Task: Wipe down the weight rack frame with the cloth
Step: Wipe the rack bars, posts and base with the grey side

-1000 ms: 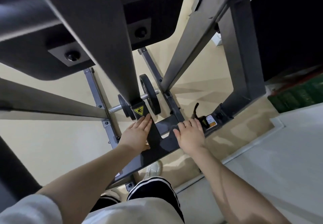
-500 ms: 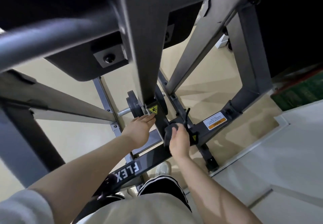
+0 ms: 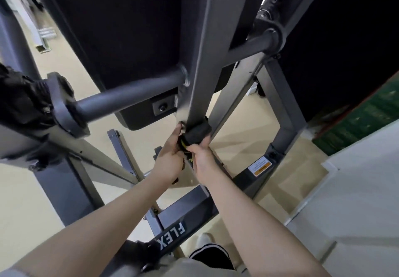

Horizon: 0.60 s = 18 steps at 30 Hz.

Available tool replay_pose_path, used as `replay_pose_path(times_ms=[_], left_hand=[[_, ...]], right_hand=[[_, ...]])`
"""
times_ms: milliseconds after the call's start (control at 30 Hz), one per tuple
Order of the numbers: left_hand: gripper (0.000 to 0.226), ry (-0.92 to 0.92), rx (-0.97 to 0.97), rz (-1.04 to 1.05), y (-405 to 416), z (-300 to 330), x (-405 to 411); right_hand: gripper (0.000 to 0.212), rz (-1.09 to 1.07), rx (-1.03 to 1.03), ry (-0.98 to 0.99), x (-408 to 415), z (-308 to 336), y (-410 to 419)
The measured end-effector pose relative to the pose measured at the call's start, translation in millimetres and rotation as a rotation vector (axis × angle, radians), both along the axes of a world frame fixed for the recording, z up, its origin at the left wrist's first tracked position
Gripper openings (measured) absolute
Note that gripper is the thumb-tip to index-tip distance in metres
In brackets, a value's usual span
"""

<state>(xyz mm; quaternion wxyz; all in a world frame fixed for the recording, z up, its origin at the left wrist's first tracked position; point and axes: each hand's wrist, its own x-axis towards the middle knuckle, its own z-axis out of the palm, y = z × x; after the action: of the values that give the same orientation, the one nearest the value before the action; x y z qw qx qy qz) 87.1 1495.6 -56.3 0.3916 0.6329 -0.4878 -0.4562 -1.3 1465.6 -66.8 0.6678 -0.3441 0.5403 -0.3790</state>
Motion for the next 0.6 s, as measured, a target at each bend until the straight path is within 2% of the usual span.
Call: replay_pose_path(times_ms=[100,167,300,400,467,600], left_hand=[[0.079,0.140,0.096,-0.048,2,7,4],[0.081,0.094,0.108,-0.055,0,11,7],[0.074,0.061,0.186,-0.057,0,4,13],[0.078,0.003,0.217,-0.087,-3,-1,19],[0.082,0.003,0.236,-0.086,-6,0,21],[0.090,-0.034,0.240,-0.077,-8,3,19]], right_hand=[[0.052,-0.010,0.077,0.143,7,0,0],[0.058,0.010,-0.011,0.180,1,1,-5],[0.061,-0.091,-0.294,0.212,-5,1,-11],[0.069,-0.025,-0.288,0.329,-4,-9,-16],[0.066,0.027,-0.277,0.386,-8,-9,-19],[0.059,-0.055,-0.465,0.416,-18,13,-13]])
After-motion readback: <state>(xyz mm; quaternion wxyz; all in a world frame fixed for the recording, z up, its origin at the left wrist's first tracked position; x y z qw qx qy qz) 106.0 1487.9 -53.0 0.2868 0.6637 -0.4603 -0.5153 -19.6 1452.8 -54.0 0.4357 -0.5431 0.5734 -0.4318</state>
